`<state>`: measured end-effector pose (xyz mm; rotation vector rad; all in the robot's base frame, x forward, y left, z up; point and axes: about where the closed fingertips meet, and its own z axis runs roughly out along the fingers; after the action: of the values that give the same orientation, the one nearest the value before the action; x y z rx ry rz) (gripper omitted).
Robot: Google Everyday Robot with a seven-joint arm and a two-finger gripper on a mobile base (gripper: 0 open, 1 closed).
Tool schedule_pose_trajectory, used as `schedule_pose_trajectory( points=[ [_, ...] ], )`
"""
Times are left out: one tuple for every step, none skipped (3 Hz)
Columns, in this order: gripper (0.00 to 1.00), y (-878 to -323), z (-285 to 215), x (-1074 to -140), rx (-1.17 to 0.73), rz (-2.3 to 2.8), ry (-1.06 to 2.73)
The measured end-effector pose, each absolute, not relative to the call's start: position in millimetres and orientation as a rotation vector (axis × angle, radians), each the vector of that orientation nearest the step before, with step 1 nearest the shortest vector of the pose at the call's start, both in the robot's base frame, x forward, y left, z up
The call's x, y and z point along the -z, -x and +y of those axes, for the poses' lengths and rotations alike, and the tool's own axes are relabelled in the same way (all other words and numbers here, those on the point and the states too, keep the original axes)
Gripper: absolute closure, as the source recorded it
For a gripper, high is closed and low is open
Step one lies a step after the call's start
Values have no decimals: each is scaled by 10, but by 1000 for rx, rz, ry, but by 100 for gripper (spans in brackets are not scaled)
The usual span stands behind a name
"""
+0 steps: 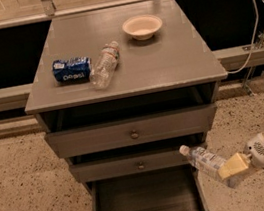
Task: Place blue plastic bottle into bottom drawer
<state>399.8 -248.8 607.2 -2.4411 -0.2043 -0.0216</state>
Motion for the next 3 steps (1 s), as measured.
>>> schedule_pose_trajectory(
  points=[
    [100,-3978,-2457,-6028,5,-215,2445],
    [100,-4091,-2504,-5701,-17,-123,2487],
    [100,-4236,-2496,-5383,-14,-9,2568]
  ],
)
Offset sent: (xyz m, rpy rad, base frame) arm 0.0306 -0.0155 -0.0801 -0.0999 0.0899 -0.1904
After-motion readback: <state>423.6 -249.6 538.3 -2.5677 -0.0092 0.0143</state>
